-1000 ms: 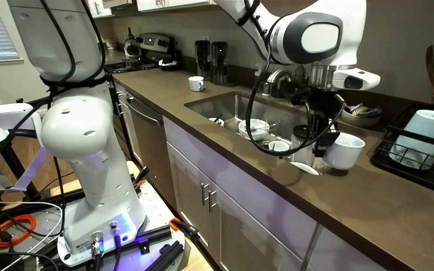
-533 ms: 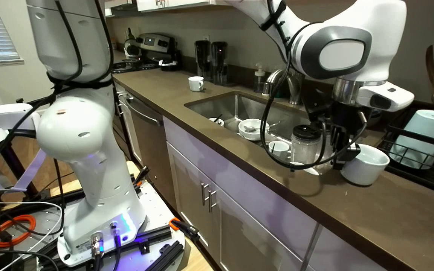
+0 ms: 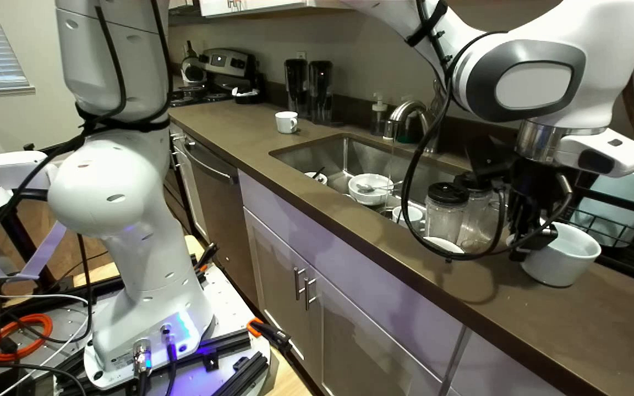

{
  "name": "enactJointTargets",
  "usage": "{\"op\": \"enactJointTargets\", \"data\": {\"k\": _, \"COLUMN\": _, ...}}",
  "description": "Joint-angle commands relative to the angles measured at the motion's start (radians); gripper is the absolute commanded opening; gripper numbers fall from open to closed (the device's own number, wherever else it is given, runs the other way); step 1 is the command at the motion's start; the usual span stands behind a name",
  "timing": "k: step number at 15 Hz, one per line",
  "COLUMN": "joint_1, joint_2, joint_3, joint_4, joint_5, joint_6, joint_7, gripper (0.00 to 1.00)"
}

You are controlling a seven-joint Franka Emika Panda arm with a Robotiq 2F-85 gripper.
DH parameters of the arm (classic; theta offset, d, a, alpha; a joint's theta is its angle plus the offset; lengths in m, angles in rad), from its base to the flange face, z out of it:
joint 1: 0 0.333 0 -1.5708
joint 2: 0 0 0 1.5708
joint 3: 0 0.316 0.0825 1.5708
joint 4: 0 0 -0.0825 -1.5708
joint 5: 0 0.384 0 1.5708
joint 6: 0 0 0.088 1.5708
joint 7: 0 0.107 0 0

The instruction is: Draw water in a white cup and place it to the right

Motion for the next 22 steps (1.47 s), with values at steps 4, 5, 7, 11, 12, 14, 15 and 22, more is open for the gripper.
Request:
{"op": "enactJointTargets", "data": {"k": 4, "joint_1": -0.006, "joint_2": -0.017, "joint_3": -0.009, "joint_4": 0.071, "joint_5": -0.013, "joint_6": -0.098, "joint_7": -0.014, "gripper": 0.73}}
{"op": "enactJointTargets", "data": {"k": 5, "joint_1": -0.002, "joint_2": -0.025, "joint_3": -0.009, "joint_4": 0.072, "joint_5": -0.021, "joint_6": -0.110, "joint_7": -0.010, "gripper": 0.79}}
{"op": "enactJointTargets", "data": {"k": 7, "joint_1": 0.012, "joint_2": -0.053, "joint_3": -0.008, "joint_4": 0.066, "joint_5": -0.046, "joint_6": -0.127, "joint_7": -0.001, "gripper": 0.92}}
{"op": "enactJointTargets", "data": {"k": 11, "joint_1": 0.054, "joint_2": -0.123, "joint_3": 0.016, "joint_4": 0.035, "joint_5": -0.086, "joint_6": -0.120, "joint_7": -0.003, "gripper": 1.00}}
{"op": "enactJointTargets", "data": {"k": 12, "joint_1": 0.071, "joint_2": -0.148, "joint_3": 0.027, "joint_4": 0.015, "joint_5": -0.103, "joint_6": -0.107, "joint_7": -0.005, "gripper": 1.00}}
{"op": "enactJointTargets", "data": {"k": 14, "joint_1": 0.107, "joint_2": -0.194, "joint_3": 0.051, "joint_4": -0.019, "joint_5": -0.144, "joint_6": -0.097, "joint_7": -0.002, "gripper": 1.00}}
{"op": "enactJointTargets", "data": {"k": 15, "joint_1": 0.123, "joint_2": -0.215, "joint_3": 0.063, "joint_4": -0.035, "joint_5": -0.165, "joint_6": -0.095, "joint_7": 0.000, "gripper": 1.00}}
{"op": "enactJointTargets", "data": {"k": 22, "joint_1": 0.205, "joint_2": -0.358, "joint_3": 0.157, "joint_4": -0.187, "joint_5": -0.249, "joint_6": -0.054, "joint_7": -0.026, "gripper": 1.00}}
